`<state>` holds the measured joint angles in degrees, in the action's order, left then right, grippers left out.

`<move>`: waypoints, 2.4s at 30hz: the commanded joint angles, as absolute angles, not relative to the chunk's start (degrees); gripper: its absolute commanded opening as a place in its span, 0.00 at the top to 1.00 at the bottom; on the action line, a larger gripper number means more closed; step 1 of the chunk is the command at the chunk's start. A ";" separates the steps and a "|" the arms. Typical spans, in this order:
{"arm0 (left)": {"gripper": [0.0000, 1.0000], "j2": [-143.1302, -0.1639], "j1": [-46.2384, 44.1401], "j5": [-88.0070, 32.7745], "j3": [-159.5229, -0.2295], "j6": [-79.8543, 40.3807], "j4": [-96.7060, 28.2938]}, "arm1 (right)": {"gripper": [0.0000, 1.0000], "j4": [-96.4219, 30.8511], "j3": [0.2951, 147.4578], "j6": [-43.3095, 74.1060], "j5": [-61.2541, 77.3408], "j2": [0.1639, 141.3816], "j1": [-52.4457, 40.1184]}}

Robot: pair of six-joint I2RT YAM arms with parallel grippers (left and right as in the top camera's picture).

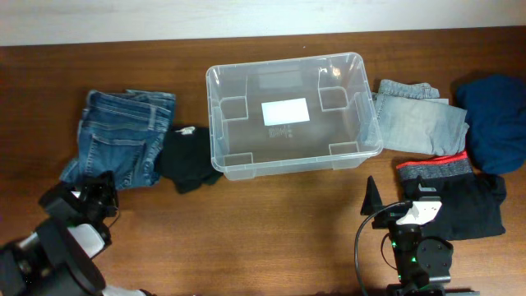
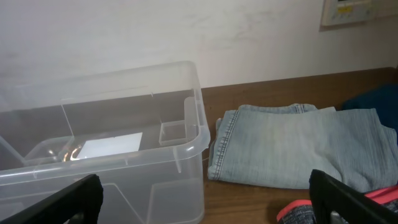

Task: Pack container
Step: 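Lift the dark blue jeans with the left gripper toward the bin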

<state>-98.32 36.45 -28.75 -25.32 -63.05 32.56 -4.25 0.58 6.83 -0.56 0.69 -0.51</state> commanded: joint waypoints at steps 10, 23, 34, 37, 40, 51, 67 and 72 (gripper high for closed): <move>0.99 -67.90 35.68 -19.64 -32.64 -48.07 -0.97 | 0.02 -4.64 0.32 6.39 -0.49 0.25 -0.27; 0.99 -64.58 35.31 -18.20 -46.02 -43.16 -8.19 | 0.02 -4.64 0.32 6.42 -0.49 0.25 -0.27; 0.99 -64.60 27.16 -18.55 -57.43 -44.07 -8.19 | 0.02 -4.64 0.32 6.42 -0.49 0.25 -0.27; 0.99 -64.82 24.32 -18.59 -59.68 -46.13 -6.68 | 0.01 -4.64 0.32 6.39 -0.49 0.25 -0.27; 0.99 -64.93 21.15 -18.59 -60.60 -48.71 -2.66 | 0.02 -4.64 0.32 6.42 -0.49 0.25 -0.27; 1.00 -71.77 6.68 -18.37 -60.60 -64.12 27.79 | 0.02 -4.64 0.32 6.42 -0.49 0.25 -0.27; 0.99 -88.40 -11.51 -27.16 -66.02 -68.49 43.09 | 0.02 -4.64 0.32 6.42 -0.49 0.25 -0.27; 1.00 -88.49 -12.88 -35.88 -66.02 -65.67 42.35 | 0.02 -4.64 0.32 6.39 -0.49 0.25 -0.27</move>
